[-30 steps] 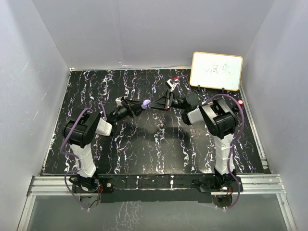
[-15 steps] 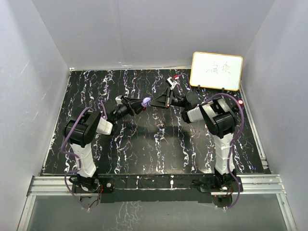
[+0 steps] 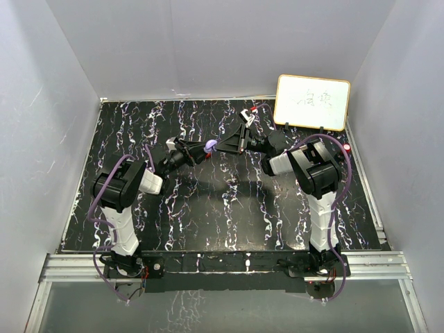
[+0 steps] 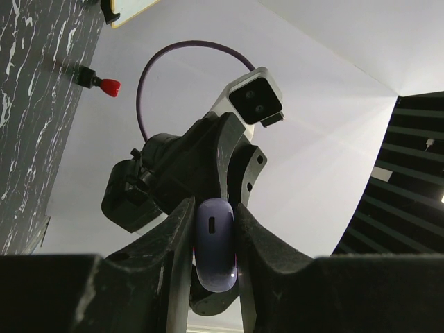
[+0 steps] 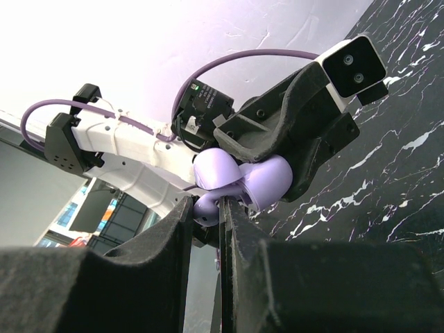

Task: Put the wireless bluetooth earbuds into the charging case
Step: Place the earbud in the charging case.

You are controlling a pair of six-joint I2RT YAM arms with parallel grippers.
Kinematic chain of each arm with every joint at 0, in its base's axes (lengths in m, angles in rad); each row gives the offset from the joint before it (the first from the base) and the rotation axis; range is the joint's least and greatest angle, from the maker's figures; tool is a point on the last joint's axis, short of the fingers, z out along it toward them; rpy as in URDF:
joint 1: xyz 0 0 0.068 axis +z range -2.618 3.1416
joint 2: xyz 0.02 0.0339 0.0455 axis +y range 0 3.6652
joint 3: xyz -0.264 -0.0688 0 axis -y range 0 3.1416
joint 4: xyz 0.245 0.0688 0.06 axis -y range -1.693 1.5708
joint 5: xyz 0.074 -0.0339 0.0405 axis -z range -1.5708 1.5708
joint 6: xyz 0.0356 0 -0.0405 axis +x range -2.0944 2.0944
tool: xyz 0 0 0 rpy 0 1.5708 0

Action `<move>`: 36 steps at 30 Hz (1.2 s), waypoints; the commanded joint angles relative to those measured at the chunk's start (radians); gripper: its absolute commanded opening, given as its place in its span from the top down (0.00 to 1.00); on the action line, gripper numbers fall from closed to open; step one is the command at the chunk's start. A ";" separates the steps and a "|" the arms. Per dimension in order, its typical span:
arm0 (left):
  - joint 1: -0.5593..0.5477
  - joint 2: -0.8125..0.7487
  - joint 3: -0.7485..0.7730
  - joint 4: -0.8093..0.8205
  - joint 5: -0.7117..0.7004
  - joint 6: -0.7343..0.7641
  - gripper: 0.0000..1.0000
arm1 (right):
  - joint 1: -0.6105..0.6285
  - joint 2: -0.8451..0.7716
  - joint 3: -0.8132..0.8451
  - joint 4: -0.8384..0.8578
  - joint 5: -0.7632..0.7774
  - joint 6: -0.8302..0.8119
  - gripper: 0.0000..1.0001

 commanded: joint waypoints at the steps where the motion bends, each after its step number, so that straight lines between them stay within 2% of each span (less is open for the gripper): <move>1: -0.021 -0.027 0.014 0.346 0.012 -0.178 1.00 | 0.007 0.008 0.041 0.341 0.007 -0.010 0.98; 36: -0.023 -0.010 0.032 0.347 0.002 -0.206 1.00 | 0.007 -0.025 0.015 0.340 -0.015 -0.028 0.99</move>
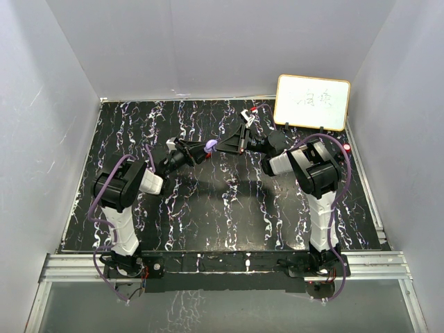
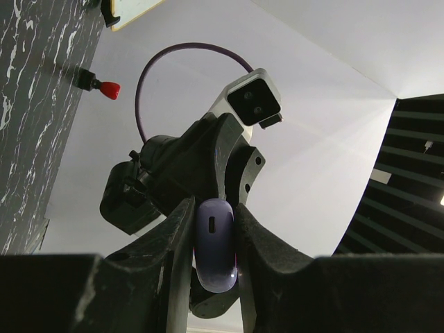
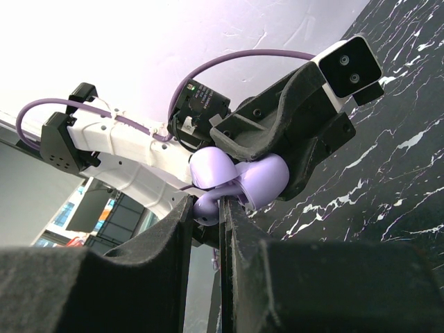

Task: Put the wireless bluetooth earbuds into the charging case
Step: Place the earbud in the charging case.

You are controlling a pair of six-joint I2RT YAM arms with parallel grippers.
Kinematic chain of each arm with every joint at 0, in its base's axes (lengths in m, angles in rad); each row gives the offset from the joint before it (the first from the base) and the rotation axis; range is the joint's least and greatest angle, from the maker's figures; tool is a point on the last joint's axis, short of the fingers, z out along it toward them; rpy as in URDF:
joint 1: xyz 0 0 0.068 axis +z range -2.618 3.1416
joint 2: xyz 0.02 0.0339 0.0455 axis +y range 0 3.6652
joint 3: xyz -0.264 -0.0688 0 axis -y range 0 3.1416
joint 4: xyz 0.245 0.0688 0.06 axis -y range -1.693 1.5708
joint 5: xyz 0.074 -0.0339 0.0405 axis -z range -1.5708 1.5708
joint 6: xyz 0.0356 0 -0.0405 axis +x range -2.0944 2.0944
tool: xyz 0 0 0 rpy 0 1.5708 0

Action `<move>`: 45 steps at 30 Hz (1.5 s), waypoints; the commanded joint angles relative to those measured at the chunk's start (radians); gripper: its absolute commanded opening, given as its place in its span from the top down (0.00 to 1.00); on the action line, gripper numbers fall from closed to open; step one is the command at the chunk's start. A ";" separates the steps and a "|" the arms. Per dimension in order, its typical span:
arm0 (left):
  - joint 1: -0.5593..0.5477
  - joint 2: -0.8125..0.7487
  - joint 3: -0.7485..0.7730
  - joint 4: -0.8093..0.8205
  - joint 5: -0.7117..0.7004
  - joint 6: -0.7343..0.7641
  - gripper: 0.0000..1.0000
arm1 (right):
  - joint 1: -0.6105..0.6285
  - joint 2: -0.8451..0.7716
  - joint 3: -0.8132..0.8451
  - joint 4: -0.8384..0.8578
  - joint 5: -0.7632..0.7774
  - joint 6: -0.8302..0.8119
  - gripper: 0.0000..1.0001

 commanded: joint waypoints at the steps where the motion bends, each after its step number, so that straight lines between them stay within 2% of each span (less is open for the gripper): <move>1: -0.018 -0.009 0.031 0.347 0.018 -0.204 1.00 | 0.009 -0.034 0.014 0.340 -0.012 -0.018 0.99; 45: 0.011 0.001 0.068 0.349 -0.003 -0.283 1.00 | -0.037 -0.090 -0.011 0.340 -0.019 -0.020 0.99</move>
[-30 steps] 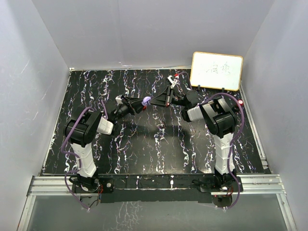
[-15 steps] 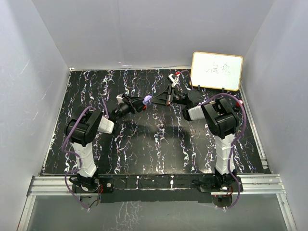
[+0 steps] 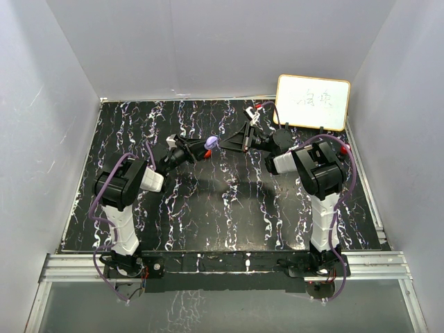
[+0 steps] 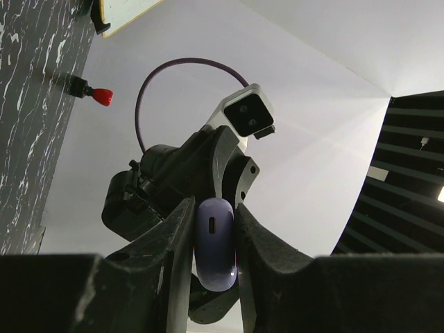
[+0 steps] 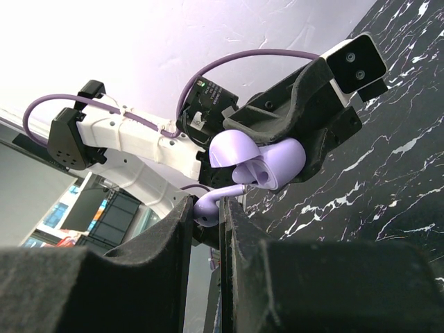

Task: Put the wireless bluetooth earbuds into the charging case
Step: Place the earbud in the charging case.

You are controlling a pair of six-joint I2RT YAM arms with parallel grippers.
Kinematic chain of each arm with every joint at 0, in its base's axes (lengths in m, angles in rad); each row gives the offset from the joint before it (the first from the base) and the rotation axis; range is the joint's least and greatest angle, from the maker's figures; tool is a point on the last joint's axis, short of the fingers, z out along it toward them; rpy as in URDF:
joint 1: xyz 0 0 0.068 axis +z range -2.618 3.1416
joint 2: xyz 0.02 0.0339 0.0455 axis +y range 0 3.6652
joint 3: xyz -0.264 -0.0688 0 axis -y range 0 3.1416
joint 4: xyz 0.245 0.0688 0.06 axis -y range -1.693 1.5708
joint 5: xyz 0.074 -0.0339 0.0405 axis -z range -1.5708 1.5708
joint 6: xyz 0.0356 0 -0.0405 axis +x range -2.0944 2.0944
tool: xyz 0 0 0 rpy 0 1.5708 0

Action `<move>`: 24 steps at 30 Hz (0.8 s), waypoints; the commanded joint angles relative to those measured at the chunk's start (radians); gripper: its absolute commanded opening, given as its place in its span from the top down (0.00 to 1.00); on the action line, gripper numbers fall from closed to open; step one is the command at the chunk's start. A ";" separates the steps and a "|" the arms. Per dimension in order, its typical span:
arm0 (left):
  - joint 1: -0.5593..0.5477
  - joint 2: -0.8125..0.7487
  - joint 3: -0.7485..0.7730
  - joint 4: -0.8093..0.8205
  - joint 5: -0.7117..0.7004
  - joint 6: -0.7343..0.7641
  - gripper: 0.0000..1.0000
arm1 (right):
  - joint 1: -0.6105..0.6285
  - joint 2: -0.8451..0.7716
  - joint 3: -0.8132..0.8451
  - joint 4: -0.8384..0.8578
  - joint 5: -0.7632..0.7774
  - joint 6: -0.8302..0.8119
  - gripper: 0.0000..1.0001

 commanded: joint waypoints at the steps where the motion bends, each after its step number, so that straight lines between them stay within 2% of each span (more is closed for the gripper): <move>1: 0.005 -0.019 0.030 0.347 0.005 -0.283 1.00 | -0.003 -0.049 0.009 0.340 -0.001 -0.010 0.99; 16: 0.005 -0.023 0.028 0.346 0.003 -0.287 1.00 | 0.006 -0.012 0.053 0.342 -0.013 -0.004 0.99; 24: 0.005 -0.019 0.044 0.347 0.003 -0.293 1.00 | 0.006 -0.001 0.080 0.341 -0.016 0.068 1.00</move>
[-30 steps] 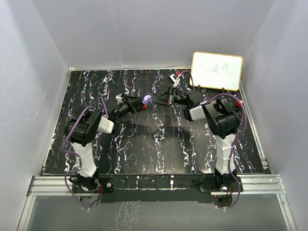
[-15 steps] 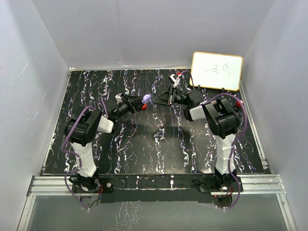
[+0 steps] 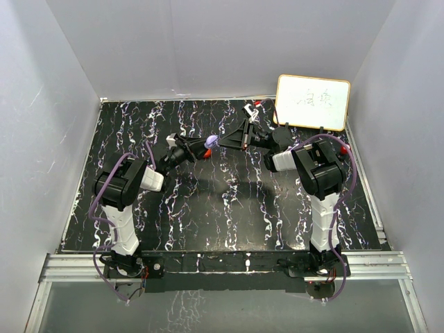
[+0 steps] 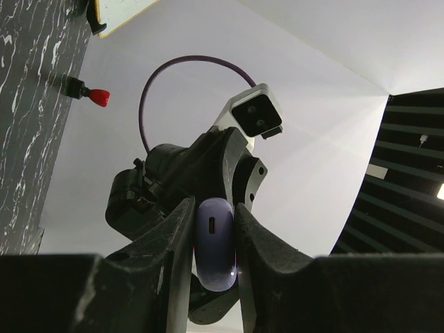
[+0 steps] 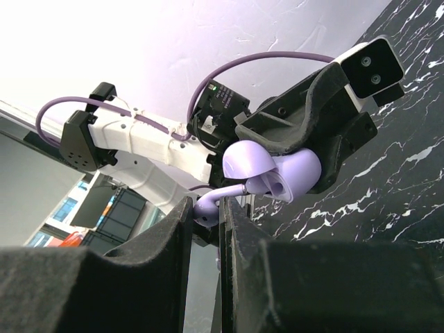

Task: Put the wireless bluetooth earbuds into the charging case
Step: Place the earbud in the charging case.

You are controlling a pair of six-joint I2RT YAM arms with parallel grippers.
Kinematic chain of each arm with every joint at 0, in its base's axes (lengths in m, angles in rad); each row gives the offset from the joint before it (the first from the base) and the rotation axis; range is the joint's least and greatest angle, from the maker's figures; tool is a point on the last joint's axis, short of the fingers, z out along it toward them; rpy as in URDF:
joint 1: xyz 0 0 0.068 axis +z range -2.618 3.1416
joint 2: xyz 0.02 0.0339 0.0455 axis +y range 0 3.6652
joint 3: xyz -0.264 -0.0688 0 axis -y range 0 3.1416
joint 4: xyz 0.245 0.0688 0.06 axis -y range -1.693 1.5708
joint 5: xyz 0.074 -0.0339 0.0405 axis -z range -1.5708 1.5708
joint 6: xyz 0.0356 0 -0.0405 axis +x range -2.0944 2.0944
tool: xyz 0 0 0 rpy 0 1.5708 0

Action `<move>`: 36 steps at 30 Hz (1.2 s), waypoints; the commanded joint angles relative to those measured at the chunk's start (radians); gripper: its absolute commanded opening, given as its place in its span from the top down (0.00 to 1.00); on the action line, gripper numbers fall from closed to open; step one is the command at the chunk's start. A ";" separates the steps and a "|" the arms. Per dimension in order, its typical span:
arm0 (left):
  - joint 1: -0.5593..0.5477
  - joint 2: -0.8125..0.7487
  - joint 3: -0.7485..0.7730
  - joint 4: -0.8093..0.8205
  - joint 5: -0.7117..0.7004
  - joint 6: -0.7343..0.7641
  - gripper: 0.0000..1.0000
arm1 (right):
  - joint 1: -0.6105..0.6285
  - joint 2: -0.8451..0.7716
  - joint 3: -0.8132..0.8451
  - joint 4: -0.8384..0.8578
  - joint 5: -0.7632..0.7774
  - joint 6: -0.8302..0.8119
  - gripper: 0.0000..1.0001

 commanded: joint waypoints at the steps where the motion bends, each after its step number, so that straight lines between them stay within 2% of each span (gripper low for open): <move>1: 0.004 -0.019 0.037 0.347 0.003 -0.295 1.00 | 0.005 -0.004 0.042 0.342 -0.007 0.038 1.00; 36: 0.004 -0.026 0.052 0.347 -0.005 -0.310 1.00 | 0.015 0.062 0.090 0.342 -0.004 0.059 1.00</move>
